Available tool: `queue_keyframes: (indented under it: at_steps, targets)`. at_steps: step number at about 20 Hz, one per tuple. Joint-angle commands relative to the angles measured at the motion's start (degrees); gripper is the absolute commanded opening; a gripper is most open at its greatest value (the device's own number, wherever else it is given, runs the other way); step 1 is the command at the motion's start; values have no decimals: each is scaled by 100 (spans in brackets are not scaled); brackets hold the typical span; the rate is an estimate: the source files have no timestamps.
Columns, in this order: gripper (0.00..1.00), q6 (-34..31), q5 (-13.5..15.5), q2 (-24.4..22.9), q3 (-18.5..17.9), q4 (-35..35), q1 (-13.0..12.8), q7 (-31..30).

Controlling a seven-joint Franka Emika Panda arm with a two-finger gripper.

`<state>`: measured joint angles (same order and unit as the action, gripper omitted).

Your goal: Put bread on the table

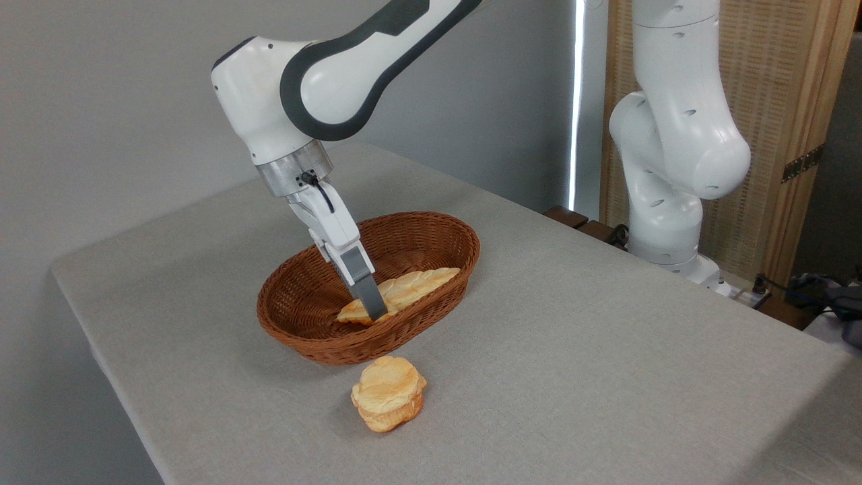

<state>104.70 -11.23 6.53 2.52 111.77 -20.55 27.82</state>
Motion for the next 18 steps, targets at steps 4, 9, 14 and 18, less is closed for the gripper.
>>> queue_keyframes:
  at_steps: [4, 9, 14, 18]
  targets:
    - [14, 68, 15, -143, -32, -85, -28, -83]
    - [14, 15, 129, -345, -6, -173, -45, -119]
    - [15, -37, 349, -460, 47, -331, -45, -153]
    - [17, -186, 375, -548, 3, -524, -36, -224]
